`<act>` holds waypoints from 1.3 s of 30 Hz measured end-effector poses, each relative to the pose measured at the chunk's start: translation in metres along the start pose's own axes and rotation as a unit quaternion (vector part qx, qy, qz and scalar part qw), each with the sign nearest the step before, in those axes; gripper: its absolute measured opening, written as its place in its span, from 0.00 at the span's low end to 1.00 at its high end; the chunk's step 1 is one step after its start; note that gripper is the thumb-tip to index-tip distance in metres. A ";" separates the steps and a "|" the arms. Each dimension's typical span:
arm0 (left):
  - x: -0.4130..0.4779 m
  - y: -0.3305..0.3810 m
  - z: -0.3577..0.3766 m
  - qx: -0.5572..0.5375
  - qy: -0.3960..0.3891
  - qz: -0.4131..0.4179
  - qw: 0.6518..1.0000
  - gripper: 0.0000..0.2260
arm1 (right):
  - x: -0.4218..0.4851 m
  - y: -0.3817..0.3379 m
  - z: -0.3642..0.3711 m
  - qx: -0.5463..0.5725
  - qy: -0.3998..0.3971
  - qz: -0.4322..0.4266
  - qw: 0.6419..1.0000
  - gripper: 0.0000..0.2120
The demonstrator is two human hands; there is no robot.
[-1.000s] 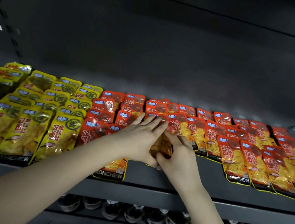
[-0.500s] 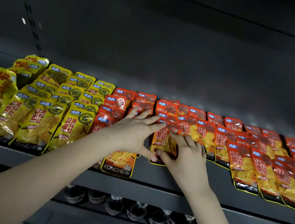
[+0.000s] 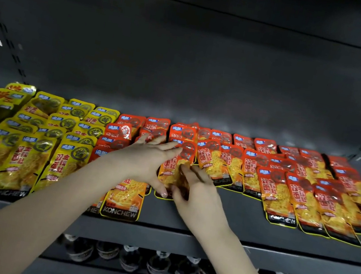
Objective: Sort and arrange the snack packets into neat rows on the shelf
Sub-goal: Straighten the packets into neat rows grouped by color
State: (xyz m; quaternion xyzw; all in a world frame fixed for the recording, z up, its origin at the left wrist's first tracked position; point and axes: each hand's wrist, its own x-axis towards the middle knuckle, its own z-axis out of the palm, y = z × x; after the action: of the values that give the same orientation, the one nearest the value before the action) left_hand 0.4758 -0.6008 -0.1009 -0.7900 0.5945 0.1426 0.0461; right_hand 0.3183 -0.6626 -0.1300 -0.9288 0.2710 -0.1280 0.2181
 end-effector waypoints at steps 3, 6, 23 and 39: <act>0.002 -0.004 0.000 -0.008 -0.001 -0.006 1.000 0.50 | -0.001 0.004 -0.002 0.032 0.002 -0.009 0.999 0.21; 0.001 -0.001 -0.002 -0.003 0.005 -0.010 1.000 0.49 | 0.002 0.009 -0.010 0.037 0.014 -0.022 0.999 0.19; 0.052 0.074 0.000 0.077 0.050 -0.001 0.996 0.43 | 0.009 0.077 -0.044 -0.151 -0.006 0.039 0.988 0.28; 0.045 0.081 0.013 0.012 0.087 0.078 0.993 0.40 | -0.012 0.077 -0.047 0.031 0.028 0.024 0.999 0.26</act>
State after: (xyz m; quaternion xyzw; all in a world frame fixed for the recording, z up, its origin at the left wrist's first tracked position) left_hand 0.4078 -0.6627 -0.1181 -0.7498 0.6580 0.0693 -0.0074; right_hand 0.2575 -0.7298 -0.1271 -0.9108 0.2955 -0.1568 0.2419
